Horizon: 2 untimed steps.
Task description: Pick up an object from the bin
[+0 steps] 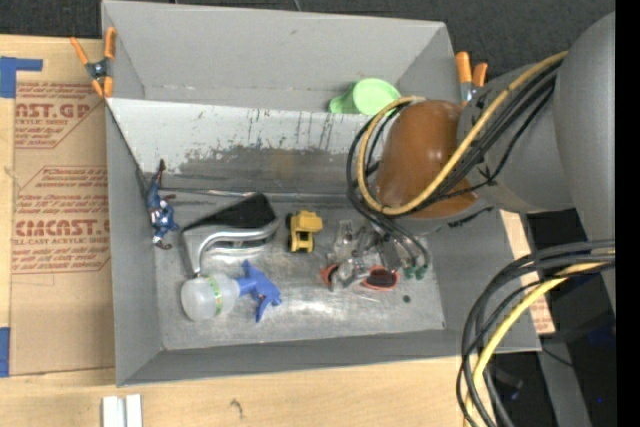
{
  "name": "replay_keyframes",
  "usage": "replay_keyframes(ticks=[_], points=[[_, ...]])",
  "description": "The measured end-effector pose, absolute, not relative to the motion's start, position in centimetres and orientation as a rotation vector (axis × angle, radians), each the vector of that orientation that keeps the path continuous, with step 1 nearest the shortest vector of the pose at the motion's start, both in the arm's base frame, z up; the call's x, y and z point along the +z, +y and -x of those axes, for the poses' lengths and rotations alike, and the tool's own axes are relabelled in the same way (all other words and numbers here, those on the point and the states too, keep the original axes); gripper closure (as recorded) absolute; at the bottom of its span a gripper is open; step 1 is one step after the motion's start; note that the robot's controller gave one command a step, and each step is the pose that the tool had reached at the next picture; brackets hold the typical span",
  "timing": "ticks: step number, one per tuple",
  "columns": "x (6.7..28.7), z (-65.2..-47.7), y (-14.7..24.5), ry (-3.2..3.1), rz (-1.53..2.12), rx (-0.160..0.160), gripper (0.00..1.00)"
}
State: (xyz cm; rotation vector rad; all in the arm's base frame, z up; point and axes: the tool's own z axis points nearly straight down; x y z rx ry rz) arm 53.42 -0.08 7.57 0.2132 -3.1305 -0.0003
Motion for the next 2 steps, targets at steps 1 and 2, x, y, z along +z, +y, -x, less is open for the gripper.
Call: replay_keyframes(ticks=[1, 2], points=[[20.07, -53.96, 1.30, -3.141, -0.150, -0.001, 1.00], [20.03, -53.93, 1.30, -3.140, -0.151, -0.001, 1.00]])
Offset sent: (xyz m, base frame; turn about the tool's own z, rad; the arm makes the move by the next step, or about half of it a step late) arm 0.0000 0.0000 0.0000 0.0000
